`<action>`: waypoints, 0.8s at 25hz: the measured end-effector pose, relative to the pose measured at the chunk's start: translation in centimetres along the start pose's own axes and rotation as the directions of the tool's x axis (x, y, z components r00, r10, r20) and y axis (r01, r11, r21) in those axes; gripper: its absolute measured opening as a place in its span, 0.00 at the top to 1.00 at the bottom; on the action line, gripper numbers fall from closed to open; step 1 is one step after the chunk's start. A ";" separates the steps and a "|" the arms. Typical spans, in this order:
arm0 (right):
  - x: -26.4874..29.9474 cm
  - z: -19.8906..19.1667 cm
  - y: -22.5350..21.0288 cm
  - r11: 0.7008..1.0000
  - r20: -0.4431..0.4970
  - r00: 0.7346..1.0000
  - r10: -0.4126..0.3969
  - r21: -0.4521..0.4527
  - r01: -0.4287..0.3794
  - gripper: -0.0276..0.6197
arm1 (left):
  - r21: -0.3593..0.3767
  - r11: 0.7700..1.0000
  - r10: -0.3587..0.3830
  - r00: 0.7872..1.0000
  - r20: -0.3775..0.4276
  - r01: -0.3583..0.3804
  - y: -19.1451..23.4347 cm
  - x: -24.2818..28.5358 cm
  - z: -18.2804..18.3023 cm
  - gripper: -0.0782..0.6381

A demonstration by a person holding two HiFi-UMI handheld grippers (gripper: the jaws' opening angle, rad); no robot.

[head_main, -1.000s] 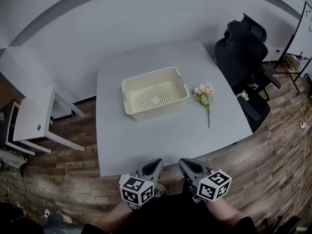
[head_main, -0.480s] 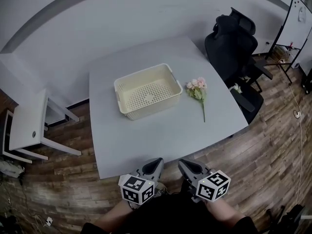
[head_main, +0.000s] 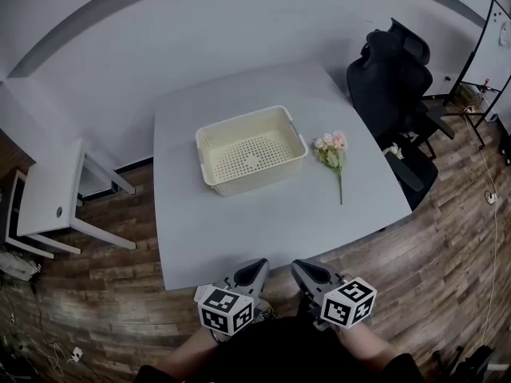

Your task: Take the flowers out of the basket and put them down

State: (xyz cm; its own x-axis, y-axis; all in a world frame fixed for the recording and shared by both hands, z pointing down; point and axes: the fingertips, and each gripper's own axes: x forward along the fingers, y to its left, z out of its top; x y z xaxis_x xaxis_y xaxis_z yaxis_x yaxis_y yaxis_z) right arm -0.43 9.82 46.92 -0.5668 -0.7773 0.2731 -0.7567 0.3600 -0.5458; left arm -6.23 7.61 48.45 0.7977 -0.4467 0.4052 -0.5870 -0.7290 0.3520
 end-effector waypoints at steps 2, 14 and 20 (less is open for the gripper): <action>0.0 -0.1 0.1 1.000 -0.005 1.000 0.002 -0.003 -0.002 0.92 | 0.000 1.000 -0.003 1.000 0.001 0.003 -0.1 0.0 0.0 0.88; -1.4 -0.4 0.1 1.000 0.015 1.000 -0.014 -0.003 0.014 0.92 | 0.023 0.999 -0.030 1.000 -0.005 0.030 -1.6 0.0 -0.3 0.88; -1.7 -0.4 0.4 1.000 0.031 0.999 -0.016 -0.005 0.016 0.92 | 0.032 0.999 -0.033 0.999 -0.003 0.033 -1.9 -0.3 -0.3 0.88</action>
State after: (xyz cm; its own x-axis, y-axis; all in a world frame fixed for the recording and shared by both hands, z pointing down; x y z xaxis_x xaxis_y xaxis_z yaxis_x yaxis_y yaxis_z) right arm 0.05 11.50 46.57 -0.5445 -0.7984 0.2569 -0.7672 0.3504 -0.5373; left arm -5.42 9.27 47.98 0.8160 -0.4213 0.3958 -0.5559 -0.7597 0.3375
